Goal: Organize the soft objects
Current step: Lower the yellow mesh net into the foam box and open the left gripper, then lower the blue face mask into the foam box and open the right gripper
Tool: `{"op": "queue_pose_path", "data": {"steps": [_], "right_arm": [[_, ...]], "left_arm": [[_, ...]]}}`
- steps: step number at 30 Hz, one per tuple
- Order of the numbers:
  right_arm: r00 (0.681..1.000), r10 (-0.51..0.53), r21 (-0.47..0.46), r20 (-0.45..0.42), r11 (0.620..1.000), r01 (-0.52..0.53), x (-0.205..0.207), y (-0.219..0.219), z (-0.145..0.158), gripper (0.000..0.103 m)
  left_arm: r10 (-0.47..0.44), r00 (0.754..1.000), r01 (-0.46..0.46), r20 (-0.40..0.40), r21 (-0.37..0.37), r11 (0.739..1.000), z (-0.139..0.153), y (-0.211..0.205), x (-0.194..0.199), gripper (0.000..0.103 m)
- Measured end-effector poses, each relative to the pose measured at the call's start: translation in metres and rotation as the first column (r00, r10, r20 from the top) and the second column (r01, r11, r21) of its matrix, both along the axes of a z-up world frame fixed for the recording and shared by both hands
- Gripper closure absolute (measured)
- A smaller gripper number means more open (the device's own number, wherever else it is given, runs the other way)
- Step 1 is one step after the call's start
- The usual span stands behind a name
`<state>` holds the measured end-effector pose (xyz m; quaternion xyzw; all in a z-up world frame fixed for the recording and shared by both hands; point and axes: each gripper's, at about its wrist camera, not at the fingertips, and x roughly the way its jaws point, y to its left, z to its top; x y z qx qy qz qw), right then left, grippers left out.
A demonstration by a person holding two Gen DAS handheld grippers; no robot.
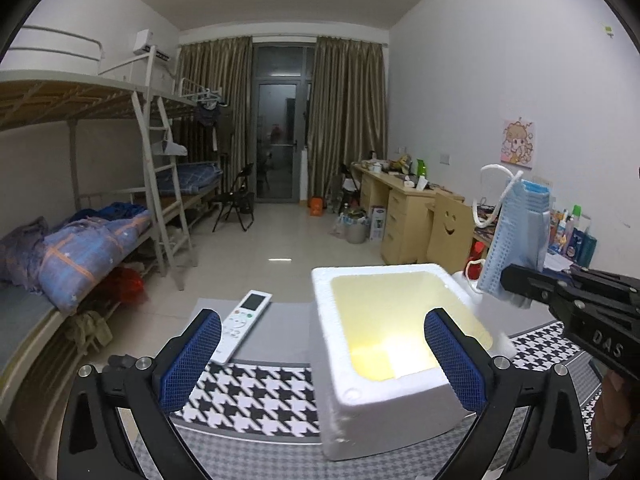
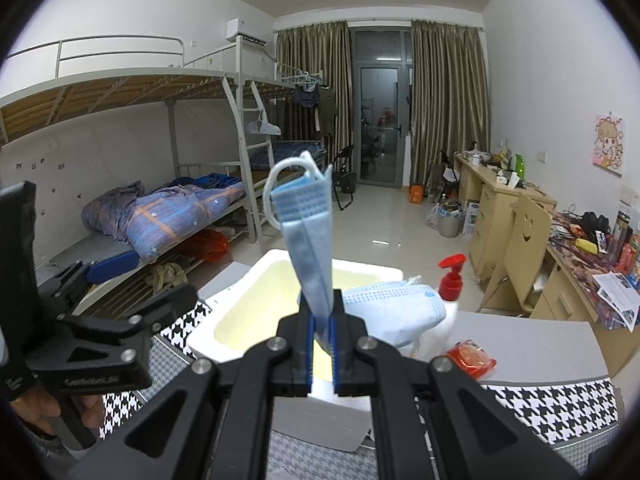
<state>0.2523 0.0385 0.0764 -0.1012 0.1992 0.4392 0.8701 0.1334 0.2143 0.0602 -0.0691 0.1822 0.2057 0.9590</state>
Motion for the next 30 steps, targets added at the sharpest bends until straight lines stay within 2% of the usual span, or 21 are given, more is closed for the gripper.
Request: {"op": "queue_pose_path", "data": {"steps": [30], "right_arm": [[0.994,-0.034,-0.112,-0.105,0.993,0.023,0.027,0.055,-0.030,0.094]], "left_arm": [[0.073,0.997,-0.072,0.006,-0.061,0.996,-0.025,0.026,-0.034,0.001]]}}
